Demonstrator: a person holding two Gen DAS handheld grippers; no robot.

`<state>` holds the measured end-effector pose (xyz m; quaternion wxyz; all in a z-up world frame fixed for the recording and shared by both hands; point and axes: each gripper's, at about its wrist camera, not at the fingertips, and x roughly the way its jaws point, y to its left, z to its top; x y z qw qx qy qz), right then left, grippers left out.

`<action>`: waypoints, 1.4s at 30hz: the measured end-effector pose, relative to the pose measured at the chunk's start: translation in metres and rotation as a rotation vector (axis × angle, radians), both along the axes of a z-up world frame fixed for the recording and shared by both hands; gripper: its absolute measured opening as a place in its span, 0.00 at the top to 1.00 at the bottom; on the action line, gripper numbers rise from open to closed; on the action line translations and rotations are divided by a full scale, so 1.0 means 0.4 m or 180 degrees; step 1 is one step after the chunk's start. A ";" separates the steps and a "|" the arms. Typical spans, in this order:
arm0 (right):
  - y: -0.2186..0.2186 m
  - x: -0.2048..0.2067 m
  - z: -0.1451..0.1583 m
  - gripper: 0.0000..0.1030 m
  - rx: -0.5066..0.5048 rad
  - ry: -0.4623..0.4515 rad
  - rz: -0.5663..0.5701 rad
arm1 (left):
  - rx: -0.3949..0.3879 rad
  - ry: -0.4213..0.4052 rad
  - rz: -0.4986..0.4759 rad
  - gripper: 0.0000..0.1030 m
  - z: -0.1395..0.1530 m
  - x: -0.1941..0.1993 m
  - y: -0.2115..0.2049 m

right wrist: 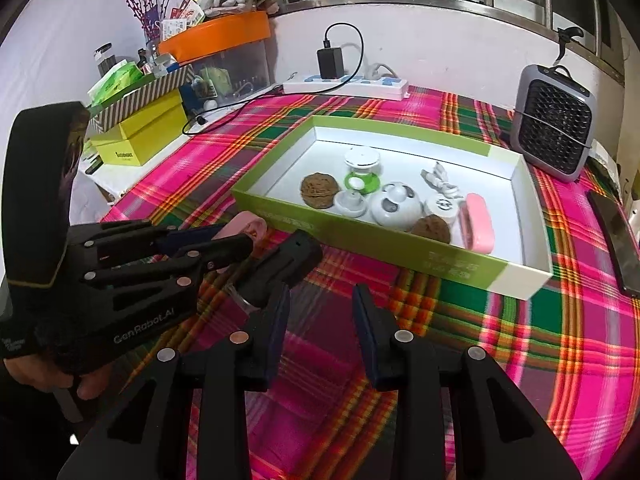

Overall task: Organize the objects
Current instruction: 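Grasp the pink clip with left gripper while right gripper grasps the black gadget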

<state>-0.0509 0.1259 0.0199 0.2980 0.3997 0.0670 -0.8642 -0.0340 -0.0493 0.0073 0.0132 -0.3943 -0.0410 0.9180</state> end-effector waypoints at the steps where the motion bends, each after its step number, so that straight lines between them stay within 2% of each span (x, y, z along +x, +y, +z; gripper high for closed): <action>1: -0.006 -0.001 -0.001 0.67 -0.0019 -0.0012 -0.0001 | 0.0004 0.0005 0.0009 0.85 0.000 0.004 -0.004; 6: -0.037 -0.013 -0.011 0.67 -0.0116 -0.0129 -0.0044 | 0.0027 0.0034 0.0044 0.85 0.003 0.022 -0.029; 10: -0.061 -0.020 -0.019 0.57 -0.0188 -0.0224 -0.0091 | 0.0046 0.0048 0.0054 0.85 0.003 0.030 -0.043; 14: -0.084 -0.022 -0.025 0.57 -0.0197 -0.0251 -0.0115 | 0.0064 0.0061 0.0057 0.85 0.003 0.037 -0.056; 20: -0.107 -0.036 -0.042 0.56 -0.0086 -0.0293 -0.0181 | 0.0112 0.0049 0.0065 0.85 0.001 0.036 -0.067; 25: -0.101 -0.030 -0.039 0.57 0.0062 -0.0190 -0.0173 | 0.0129 0.0051 0.0032 0.85 0.000 0.037 -0.064; 29: -0.087 -0.031 -0.039 0.66 0.0148 -0.0171 -0.0209 | 0.0132 0.0043 0.0028 0.85 -0.001 0.035 -0.062; 36: -0.096 -0.045 -0.047 0.66 0.0236 -0.0147 -0.0164 | 0.0156 0.0006 0.0012 0.85 -0.005 0.028 -0.063; 38: -0.099 -0.045 -0.049 0.72 0.0264 -0.0115 -0.0157 | 0.0169 0.0000 0.0010 0.85 -0.006 0.027 -0.063; 42: -0.097 -0.042 -0.049 0.72 0.0293 -0.0079 -0.0137 | 0.0157 0.0009 0.0004 0.85 -0.006 0.028 -0.058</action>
